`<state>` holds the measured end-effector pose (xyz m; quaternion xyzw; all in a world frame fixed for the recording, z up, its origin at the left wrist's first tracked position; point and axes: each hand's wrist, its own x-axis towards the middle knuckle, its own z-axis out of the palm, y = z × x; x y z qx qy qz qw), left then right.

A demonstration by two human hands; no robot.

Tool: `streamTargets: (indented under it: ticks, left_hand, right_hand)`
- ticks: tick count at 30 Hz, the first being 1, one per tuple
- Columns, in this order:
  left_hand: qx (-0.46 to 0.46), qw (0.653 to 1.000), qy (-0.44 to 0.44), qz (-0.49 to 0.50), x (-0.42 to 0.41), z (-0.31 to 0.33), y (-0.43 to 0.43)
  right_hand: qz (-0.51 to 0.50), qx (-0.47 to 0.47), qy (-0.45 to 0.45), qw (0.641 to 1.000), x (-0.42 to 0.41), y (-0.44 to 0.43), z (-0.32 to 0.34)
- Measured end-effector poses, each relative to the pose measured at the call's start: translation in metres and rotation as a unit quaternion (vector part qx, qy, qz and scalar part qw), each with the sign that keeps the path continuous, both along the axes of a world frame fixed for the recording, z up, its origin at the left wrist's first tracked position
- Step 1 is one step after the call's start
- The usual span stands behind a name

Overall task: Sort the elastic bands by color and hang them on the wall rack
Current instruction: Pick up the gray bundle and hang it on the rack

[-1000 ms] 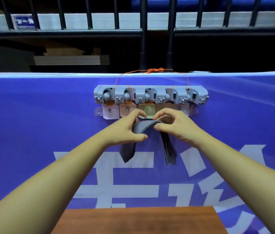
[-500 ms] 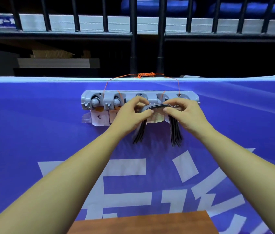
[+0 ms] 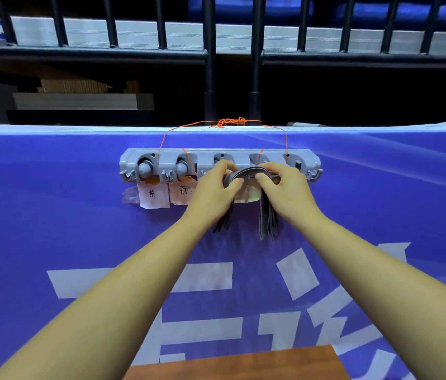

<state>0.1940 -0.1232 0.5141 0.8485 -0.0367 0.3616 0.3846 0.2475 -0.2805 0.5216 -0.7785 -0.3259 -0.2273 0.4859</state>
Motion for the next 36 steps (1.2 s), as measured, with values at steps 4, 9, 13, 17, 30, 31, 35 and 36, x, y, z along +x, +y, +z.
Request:
streamTargets:
  ticks: [4, 9, 13, 17, 30, 31, 35, 36]
  left_hand:
    - [0.009, 0.999, -0.035, 0.007, 0.004, -0.005, 0.0]
    - [-0.014, 0.998, -0.061, 0.009, 0.009, -0.013, -0.003]
    - [-0.012, 1.0, -0.025, -0.008, 0.006, -0.019, 0.001]
    - [0.01, 0.999, -0.041, -0.013, 0.005, -0.022, 0.005]
    - [-0.045, 0.991, -0.112, -0.049, 0.011, -0.025, -0.003]
    - [-0.051, 0.991, -0.113, -0.051, 0.012, -0.025, -0.003]
    - [-0.062, 0.992, -0.109, -0.036, 0.012, -0.026, -0.005]
    - [-0.063, 0.992, -0.108, -0.032, 0.011, -0.027, -0.006]
  right_hand:
    - [0.025, 0.013, 0.012, 1.0, 0.001, -0.001, -0.007]
    - [0.04, 0.047, 0.007, 0.998, 0.003, 0.004, -0.009]
    - [0.056, 0.02, 0.041, 0.997, 0.008, 0.005, -0.021]
    - [0.078, 0.052, 0.061, 0.994, 0.009, 0.009, -0.03]
    - [0.053, 0.087, 0.04, 0.994, 0.006, 0.013, -0.026]
    - [0.041, 0.082, 0.031, 0.995, 0.006, 0.013, -0.026]
    - [0.053, 0.101, 0.04, 0.993, 0.006, 0.012, -0.027]
    - [0.058, 0.109, 0.043, 0.991, 0.005, 0.012, -0.028]
